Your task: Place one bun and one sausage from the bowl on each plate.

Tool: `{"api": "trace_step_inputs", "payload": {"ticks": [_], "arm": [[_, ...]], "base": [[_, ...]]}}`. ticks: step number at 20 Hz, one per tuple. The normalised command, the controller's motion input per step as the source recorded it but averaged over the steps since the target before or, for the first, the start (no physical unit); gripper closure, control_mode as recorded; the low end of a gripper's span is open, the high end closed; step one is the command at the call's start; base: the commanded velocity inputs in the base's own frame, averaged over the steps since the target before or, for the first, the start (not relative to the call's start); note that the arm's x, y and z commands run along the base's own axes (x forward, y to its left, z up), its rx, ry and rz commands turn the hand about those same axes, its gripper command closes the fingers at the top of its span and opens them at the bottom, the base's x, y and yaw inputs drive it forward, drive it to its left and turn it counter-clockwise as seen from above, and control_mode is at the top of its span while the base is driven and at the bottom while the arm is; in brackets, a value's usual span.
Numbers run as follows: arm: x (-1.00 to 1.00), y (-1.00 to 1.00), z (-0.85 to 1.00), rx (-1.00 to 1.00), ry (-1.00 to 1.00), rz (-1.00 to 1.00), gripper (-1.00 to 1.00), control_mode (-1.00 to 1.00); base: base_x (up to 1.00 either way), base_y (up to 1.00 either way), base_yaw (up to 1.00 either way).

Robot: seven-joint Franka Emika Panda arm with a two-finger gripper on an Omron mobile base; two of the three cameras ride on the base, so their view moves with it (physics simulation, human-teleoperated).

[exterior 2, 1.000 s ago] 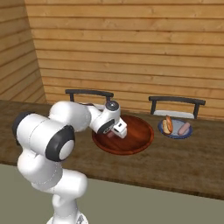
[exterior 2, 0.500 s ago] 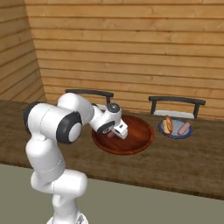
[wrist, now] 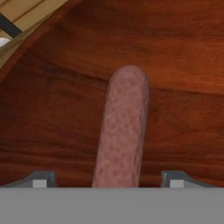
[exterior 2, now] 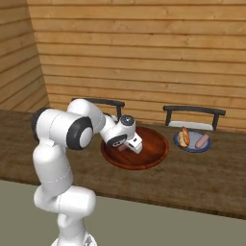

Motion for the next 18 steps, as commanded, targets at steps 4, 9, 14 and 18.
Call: {"api": "trace_step_inputs", "payload": {"ticks": [4,9,14,18], "arm": [[0.04,0.0,-0.08,0.0,0.01,0.0,1.0,-1.0],[0.0,0.0,0.0,0.0,0.0,0.0,1.0,-1.0],[-0.17,0.0,0.51,0.0,0.03,0.04,1.0,-1.0],[-0.35,0.13,0.97,0.0,0.03,0.02,1.0,-1.0]], "base": [[0.0,0.0,0.0],[0.0,0.0,0.0],[0.0,0.0,0.0],[0.0,0.0,0.0]]}}
